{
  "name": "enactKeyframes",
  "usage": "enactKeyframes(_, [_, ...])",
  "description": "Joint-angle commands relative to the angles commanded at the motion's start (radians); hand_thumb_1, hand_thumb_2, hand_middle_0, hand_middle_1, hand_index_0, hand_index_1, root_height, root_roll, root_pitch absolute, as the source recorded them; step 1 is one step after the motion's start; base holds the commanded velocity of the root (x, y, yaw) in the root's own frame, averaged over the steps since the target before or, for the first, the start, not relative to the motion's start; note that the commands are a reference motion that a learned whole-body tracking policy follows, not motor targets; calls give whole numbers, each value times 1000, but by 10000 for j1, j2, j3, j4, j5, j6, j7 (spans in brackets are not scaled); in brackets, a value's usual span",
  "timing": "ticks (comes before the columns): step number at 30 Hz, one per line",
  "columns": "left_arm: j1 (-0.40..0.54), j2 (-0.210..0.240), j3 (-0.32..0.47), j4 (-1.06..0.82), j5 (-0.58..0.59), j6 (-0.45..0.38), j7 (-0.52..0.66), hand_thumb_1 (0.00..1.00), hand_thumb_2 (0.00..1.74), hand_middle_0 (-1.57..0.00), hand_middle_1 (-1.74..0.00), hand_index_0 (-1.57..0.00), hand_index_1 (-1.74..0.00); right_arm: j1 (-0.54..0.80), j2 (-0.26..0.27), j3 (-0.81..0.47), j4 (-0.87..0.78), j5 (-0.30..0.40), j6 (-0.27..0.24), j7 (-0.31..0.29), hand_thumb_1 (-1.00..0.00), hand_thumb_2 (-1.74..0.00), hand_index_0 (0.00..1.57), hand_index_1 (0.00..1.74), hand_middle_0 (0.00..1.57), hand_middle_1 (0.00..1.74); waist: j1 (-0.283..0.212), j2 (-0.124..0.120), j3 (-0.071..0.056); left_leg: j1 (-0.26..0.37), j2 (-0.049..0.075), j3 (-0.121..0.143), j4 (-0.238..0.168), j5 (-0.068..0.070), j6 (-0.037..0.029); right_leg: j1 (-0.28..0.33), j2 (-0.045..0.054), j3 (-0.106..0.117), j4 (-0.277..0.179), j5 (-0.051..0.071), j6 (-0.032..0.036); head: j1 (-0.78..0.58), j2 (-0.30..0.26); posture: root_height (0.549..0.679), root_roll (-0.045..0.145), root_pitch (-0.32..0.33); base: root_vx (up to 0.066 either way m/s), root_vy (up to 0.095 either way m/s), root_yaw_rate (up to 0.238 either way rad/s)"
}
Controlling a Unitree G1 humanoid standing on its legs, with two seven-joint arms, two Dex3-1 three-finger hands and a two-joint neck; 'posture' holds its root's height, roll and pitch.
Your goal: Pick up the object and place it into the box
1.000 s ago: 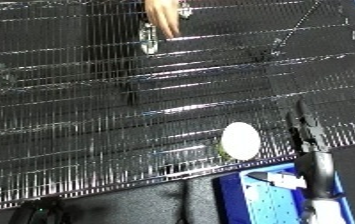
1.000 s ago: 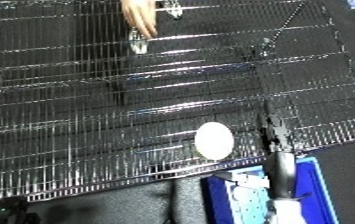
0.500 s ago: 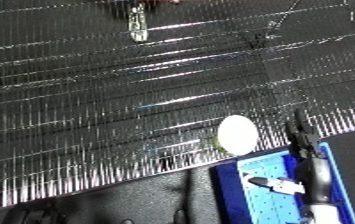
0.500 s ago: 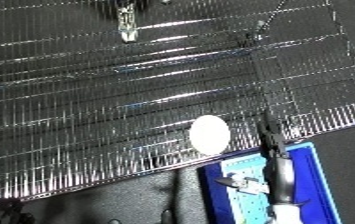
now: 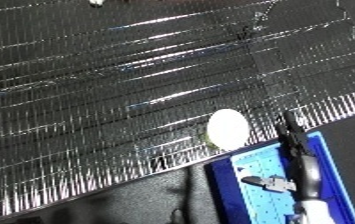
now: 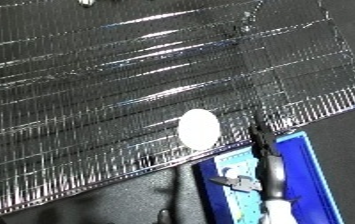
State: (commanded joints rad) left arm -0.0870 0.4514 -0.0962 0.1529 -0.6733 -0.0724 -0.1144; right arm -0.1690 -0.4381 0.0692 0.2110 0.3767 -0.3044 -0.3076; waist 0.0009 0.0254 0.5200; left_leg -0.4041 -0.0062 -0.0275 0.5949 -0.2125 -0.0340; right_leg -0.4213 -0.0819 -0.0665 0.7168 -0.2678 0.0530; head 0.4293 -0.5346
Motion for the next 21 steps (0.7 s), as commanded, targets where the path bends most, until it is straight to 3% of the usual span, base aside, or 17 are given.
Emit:
enactKeyframes(10, [-167,84,-130,-96,45,101,198,1000,1740,-1570,-1740,-1570,-1740,-603,-84,130,19,-9,183,129,0,0,0,0,0,0,76,133,0,-804,-36,-18,506,-134,17,-793,-18,3,541,-110,-59,210,335,642,59,69,1,-26,20])
enactKeyframes(21, [-427,160,-267,-195,21,260,442,1000,1740,-1570,-1740,-1570,-1740,-1495,-137,280,146,22,320,254,0,0,0,0,0,0,224,259,0,-1357,-80,-30,712,-185,35,-1377,-57,-42,857,-142,-80,318,742,637,57,101,10,-13,41])
